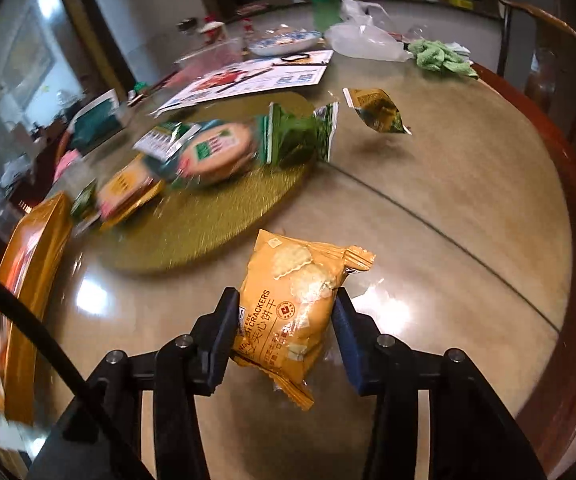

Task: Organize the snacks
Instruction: 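Grasp the square yellow-label cracker pack with the left tool while the right holds the yellow bag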

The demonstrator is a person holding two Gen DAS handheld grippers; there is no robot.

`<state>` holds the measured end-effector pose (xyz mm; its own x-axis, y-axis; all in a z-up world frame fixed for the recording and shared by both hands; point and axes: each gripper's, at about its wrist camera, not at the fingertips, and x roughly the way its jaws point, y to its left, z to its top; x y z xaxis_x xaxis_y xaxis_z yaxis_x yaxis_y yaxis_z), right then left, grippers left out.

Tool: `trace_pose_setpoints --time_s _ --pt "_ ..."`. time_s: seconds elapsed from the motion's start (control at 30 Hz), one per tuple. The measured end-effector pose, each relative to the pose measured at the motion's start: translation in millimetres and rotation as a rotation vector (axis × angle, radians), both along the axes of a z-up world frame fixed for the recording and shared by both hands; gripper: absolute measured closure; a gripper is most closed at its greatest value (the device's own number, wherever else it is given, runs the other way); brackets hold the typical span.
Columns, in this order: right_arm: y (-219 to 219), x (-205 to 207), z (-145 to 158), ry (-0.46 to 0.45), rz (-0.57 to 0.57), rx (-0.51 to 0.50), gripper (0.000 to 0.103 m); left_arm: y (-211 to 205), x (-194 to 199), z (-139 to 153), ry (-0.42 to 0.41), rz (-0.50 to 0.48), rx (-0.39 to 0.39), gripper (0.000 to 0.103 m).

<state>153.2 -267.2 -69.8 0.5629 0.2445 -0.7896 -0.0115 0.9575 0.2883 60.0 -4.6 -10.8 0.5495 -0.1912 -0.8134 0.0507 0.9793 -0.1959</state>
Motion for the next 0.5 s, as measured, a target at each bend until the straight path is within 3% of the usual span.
trace_pose_setpoints --time_s 0.2,0.37,0.5 --pt "-16 -24 -1 -0.03 -0.026 0.011 0.058 -12 55 -12 0.067 0.064 -0.021 0.015" --pt "-14 -26 -2 -0.063 -0.055 -0.013 0.058 -41 132 -15 0.083 0.093 0.055 0.015" --pt "-17 -28 -3 -0.07 -0.05 0.007 0.058 -43 191 -21 0.119 0.202 0.046 0.015"
